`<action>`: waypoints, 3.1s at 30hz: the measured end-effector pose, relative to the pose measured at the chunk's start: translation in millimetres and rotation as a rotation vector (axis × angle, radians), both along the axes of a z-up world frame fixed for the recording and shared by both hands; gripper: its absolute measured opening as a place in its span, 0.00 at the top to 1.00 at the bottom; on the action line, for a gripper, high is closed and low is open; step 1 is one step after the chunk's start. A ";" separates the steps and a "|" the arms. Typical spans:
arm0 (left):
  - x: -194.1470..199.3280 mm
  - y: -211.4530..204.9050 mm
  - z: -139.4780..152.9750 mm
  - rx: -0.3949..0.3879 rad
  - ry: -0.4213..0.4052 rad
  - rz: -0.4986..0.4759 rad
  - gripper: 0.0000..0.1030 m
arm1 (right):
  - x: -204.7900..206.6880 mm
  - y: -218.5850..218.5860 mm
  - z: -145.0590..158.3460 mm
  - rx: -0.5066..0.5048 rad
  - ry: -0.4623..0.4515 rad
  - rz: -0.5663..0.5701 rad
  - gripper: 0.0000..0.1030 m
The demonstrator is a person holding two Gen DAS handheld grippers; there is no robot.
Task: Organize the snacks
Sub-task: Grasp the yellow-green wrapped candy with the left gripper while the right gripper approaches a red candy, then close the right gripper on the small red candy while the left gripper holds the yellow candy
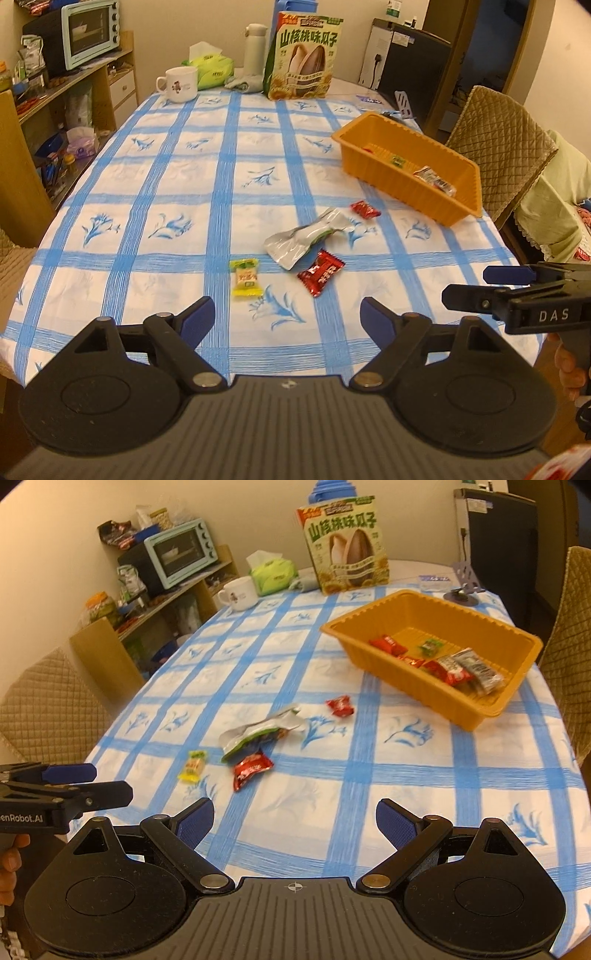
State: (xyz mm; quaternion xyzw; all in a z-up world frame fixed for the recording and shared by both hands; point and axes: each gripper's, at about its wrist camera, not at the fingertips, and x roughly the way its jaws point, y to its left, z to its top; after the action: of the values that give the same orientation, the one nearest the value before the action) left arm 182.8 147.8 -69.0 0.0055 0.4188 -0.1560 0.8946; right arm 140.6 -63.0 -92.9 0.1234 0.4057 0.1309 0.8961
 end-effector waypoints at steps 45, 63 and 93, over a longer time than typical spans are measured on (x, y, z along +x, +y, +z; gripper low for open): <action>100.4 -14.5 -83.5 0.100 0.089 0.086 0.62 | 74.6 -26.4 -51.8 -0.065 0.023 -0.006 0.29; 104.1 -7.7 -80.5 0.085 0.080 0.100 0.82 | 107.4 -27.8 -52.5 -0.086 -0.017 0.028 0.37; 102.0 53.4 -54.7 0.102 0.044 0.319 0.82 | 180.5 -3.4 -81.9 -0.193 -0.044 0.138 0.81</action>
State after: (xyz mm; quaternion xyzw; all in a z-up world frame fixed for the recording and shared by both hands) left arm 284.8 201.2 -123.7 -0.0191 0.4412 0.0093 0.8971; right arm 321.1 -66.5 -174.9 0.0054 0.4042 0.1553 0.9013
